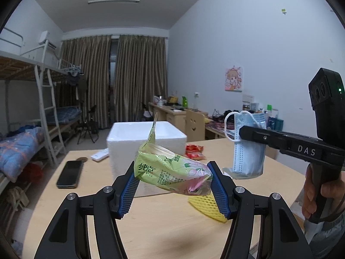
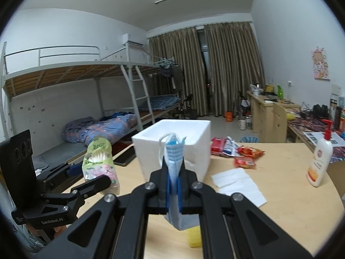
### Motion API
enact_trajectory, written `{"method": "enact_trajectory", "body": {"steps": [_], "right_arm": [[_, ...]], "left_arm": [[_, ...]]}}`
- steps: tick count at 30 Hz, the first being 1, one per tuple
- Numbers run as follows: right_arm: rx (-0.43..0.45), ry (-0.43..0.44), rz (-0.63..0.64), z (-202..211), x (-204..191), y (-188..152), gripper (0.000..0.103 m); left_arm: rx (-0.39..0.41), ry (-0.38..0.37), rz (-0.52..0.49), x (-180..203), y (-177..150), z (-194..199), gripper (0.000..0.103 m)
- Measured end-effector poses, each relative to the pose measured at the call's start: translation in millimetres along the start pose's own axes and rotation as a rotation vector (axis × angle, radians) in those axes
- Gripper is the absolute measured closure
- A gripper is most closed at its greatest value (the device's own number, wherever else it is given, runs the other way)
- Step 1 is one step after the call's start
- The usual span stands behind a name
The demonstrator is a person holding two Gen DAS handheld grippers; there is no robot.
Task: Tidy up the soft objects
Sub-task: 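Carry the snack bag and mask over the white foam box opening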
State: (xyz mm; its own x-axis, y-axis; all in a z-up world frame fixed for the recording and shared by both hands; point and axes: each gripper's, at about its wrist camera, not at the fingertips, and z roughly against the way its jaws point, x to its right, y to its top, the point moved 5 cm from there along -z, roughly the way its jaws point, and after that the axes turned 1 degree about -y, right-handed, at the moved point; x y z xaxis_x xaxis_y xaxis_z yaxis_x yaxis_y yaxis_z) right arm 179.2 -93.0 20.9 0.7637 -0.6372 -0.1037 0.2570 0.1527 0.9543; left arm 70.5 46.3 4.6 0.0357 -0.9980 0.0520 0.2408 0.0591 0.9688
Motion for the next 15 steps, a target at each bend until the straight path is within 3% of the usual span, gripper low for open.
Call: {"method": "enact_trajectory", "body": {"steps": [15], "right_arm": [[-0.006,0.027,0.033,-25.4,-25.7,9.3,0.095]], "left_arm": [[0.008,0.066,0.013,-25.9,13.2,13.6,0.039]]}}
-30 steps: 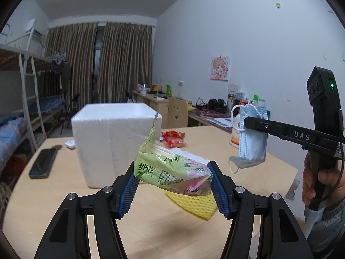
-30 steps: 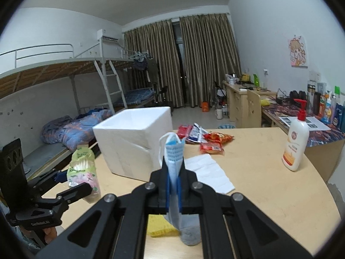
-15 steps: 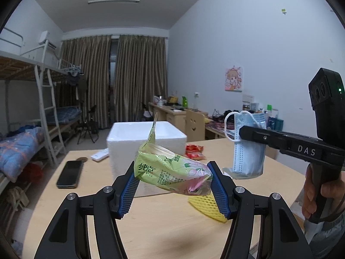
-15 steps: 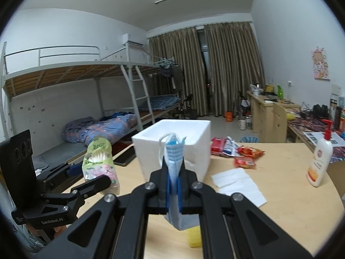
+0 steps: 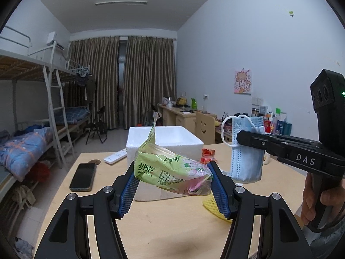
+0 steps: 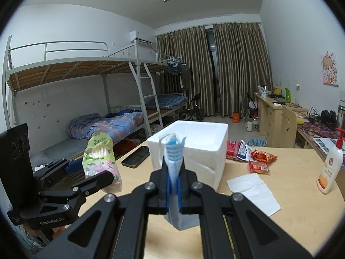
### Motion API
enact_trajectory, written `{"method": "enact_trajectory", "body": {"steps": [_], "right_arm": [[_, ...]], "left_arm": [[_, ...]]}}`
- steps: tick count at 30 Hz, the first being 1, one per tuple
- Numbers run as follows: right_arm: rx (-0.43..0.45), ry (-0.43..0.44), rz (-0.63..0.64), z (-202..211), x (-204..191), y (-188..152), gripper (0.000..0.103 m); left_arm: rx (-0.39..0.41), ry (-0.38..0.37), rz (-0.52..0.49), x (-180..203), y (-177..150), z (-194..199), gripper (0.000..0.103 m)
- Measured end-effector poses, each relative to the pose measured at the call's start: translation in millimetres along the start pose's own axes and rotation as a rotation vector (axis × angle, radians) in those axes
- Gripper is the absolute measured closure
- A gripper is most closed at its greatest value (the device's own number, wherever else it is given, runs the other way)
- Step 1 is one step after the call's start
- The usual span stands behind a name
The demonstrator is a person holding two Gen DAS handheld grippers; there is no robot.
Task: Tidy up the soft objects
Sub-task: 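Carry the snack bag and mask over the white foam box opening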
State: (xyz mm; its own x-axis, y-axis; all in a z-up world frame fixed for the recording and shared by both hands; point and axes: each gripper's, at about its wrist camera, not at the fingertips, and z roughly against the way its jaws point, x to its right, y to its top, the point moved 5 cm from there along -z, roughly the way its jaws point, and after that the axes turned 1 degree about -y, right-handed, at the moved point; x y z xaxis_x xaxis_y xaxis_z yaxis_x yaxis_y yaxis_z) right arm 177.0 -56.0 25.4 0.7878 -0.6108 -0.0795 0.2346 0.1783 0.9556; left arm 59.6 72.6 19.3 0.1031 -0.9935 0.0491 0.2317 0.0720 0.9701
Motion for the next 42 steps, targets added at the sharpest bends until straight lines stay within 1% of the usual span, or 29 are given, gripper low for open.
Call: {"method": "enact_trajectory", "body": {"steps": [5,8,19,28,37,42], "right_arm": [[0.015,0.006,0.006,-0.9,-4.6,10.3,0.095],[0.025,0.007,0.013,-1.3,-5.9,18.0,0.095],[0.054,0.003,0.052,-2.8,-8.3,48.1,0.095],[0.065,0.003,0.069,-14.5,-6.4,63.2,0.095],[0.069,0.003,0.066,-28.1,1.6,72.9,0.095],[0.072,-0.002,0.077,-36.8,6.5,78.1,0.095]], "left_arm": [[-0.009,0.006,-0.005,-0.9,11.5,-5.2,0.039],[-0.001,0.008,-0.013,2.8,16.3,-5.7,0.039],[0.019,0.008,-0.019,-3.5,45.6,-18.8,0.039],[-0.005,-0.013,-0.012,-12.0,62.3,-39.4,0.039],[-0.020,-0.007,-0.029,-14.7,75.7,-67.0,0.039],[-0.035,-0.017,-0.028,-13.9,74.8,-84.8,0.039]]}}
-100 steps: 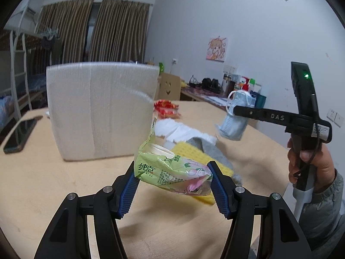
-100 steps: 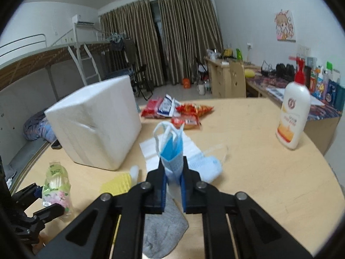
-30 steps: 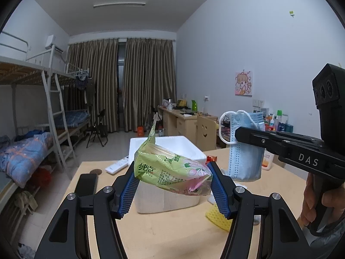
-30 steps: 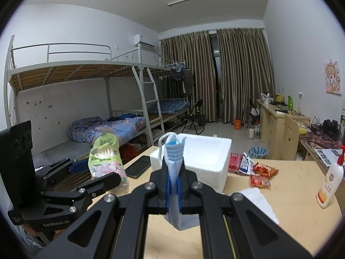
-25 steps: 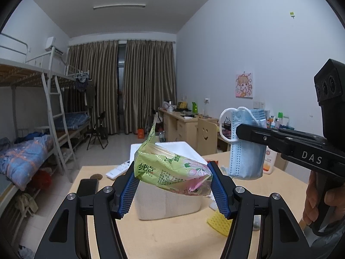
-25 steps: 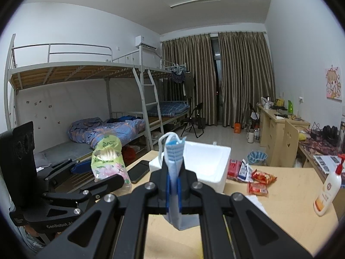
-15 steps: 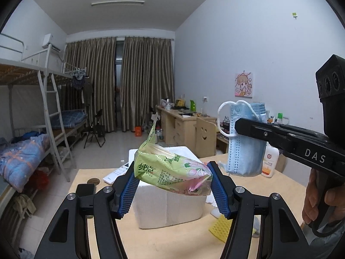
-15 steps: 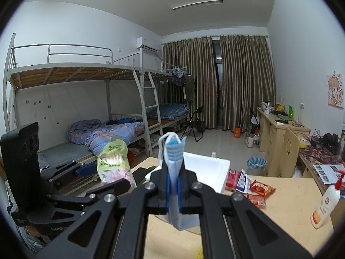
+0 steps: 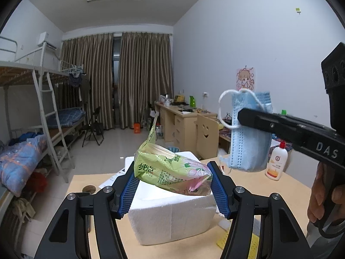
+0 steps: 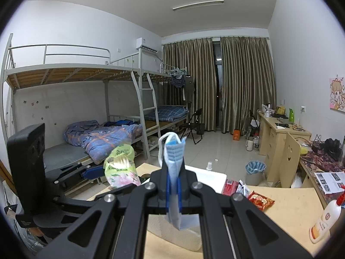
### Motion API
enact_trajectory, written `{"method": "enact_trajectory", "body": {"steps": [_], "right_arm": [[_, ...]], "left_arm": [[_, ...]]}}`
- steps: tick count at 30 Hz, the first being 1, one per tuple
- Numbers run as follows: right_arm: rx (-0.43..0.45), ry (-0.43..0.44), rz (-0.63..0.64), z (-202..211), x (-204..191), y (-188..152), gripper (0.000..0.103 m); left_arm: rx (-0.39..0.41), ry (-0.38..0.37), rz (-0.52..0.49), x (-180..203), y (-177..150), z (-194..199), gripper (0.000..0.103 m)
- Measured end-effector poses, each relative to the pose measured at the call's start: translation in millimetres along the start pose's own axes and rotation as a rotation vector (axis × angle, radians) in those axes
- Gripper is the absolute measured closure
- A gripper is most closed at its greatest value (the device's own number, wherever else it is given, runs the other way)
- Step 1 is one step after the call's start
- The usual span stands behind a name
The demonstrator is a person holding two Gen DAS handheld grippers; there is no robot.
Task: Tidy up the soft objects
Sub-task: 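Carry the snack bag and mask over the white foam box opening, then open the left gripper to drop the snack bag into the box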
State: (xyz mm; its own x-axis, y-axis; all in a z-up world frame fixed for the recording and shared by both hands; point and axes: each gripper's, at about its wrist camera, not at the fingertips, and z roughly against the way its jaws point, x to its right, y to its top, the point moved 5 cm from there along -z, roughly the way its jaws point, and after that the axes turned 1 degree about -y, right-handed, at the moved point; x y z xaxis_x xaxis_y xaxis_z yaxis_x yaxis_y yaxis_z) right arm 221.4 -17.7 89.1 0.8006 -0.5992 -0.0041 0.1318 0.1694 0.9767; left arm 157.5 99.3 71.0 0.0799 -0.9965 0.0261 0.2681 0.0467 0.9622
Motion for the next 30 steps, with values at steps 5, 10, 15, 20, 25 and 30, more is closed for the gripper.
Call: {"method": "enact_trajectory", "body": {"steps": [5,10,15,20,25,30], "right_arm": [[0.000,-0.008,0.003,-6.8,5.1,-1.0,0.095],[-0.012,-0.011,-0.006,-17.0,14.4,-2.4,0.095],[-0.027,-0.010,-0.022,-25.5,22.6,-4.7,0.095],[-0.032,-0.016,-0.029,-30.9,27.5,-3.3,0.095],[-0.045,-0.015,-0.031,-34.4,29.0,-5.2,0.095],[-0.050,-0.021,-0.034,-35.8,31.2,-2.8,0.095]], "left_arm": [[-0.012,-0.004,-0.006,3.9,1.3,-22.3,0.039],[-0.036,-0.012,-0.009,8.5,1.1,-44.9,0.039],[-0.071,-0.014,-0.019,3.8,4.9,-68.5,0.039],[-0.102,-0.021,-0.014,4.3,1.2,-89.6,0.039],[-0.140,-0.016,0.006,-2.2,-2.8,-111.8,0.039],[-0.165,-0.018,0.015,-2.3,-5.8,-124.9,0.039]]}}
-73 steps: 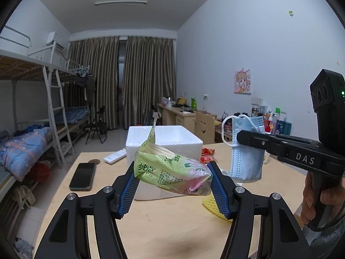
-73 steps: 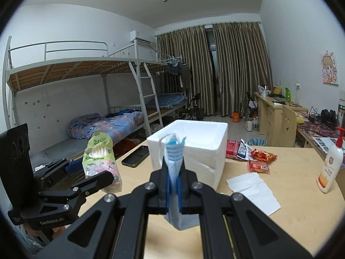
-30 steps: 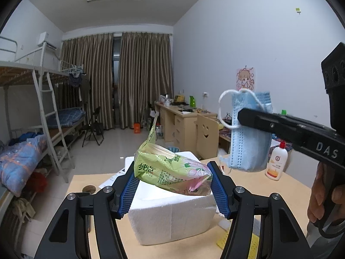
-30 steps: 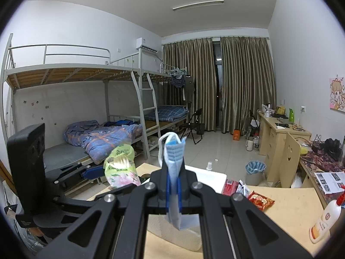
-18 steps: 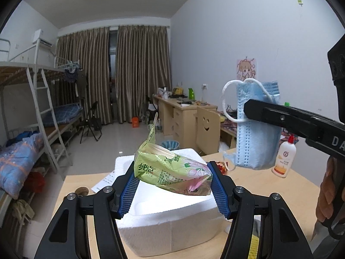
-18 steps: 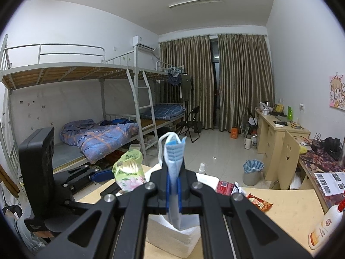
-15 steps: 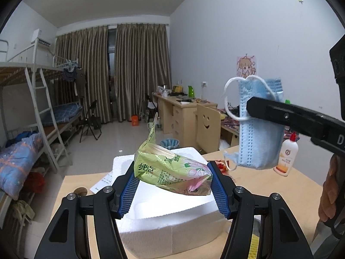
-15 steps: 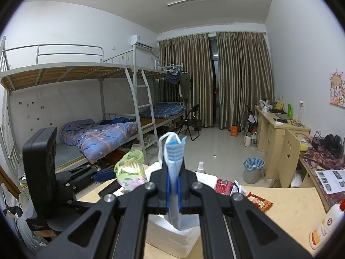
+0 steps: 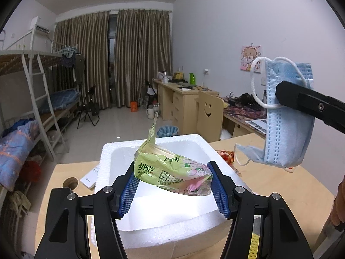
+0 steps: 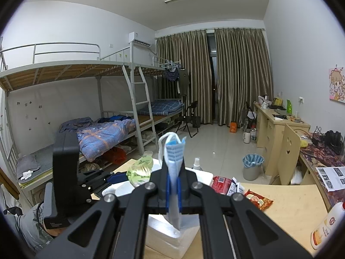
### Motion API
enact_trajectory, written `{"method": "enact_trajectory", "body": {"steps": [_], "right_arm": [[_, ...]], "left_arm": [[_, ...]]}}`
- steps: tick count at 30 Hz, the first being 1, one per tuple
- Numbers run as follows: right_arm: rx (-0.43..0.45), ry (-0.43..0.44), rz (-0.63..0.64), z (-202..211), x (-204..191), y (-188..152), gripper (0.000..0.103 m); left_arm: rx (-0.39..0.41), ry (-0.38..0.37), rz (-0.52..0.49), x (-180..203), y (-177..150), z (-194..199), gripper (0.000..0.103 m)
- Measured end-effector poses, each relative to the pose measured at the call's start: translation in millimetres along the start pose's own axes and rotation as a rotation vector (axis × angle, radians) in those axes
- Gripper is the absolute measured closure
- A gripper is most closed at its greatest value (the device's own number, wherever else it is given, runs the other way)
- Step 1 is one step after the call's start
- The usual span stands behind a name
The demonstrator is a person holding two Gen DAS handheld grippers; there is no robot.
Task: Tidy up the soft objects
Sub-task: 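Open the left gripper to drop the snack bag into the box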
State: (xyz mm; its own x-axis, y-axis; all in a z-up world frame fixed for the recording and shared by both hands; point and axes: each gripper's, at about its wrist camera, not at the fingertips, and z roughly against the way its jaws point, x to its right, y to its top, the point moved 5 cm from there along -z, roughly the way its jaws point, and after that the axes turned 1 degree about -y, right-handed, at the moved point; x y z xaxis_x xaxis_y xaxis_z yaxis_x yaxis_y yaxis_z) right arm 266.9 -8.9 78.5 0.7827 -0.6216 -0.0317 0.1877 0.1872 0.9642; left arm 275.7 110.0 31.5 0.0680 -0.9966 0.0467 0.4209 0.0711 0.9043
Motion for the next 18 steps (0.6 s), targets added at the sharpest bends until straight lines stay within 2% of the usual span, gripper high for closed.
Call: {"method": "enact_trajectory", "body": {"steps": [3,5,7,9,14,18], "right_arm": [[0.000,-0.002,-0.002,0.6,0.6,1.5,0.095],[0.000,-0.004,0.000,0.8,0.0,2.4,0.095],[0.000,-0.005,0.000,1.3,-1.0,3.6,0.095],[0.000,-0.006,0.003,0.7,-1.1,3.6,0.095],[-0.006,0.001,0.012,-2.6,-4.5,4.7,0.095],[-0.020,0.018,0.023,-12.3,-9.7,6.0,0.095]], "left_arm": [[-0.005,-0.001,-0.011,0.2,0.5,-3.4,0.036],[0.000,0.001,-0.011,-2.1,0.7,-4.1,0.026],[-0.005,0.015,-0.011,-3.7,1.1,-5.7,0.009],[0.009,0.055,0.003,-9.7,1.2,-4.7,0.006],[0.038,0.069,0.038,-21.2,2.4,5.2,0.006],[0.079,0.121,0.054,-37.1,4.6,20.3,0.001]]}}
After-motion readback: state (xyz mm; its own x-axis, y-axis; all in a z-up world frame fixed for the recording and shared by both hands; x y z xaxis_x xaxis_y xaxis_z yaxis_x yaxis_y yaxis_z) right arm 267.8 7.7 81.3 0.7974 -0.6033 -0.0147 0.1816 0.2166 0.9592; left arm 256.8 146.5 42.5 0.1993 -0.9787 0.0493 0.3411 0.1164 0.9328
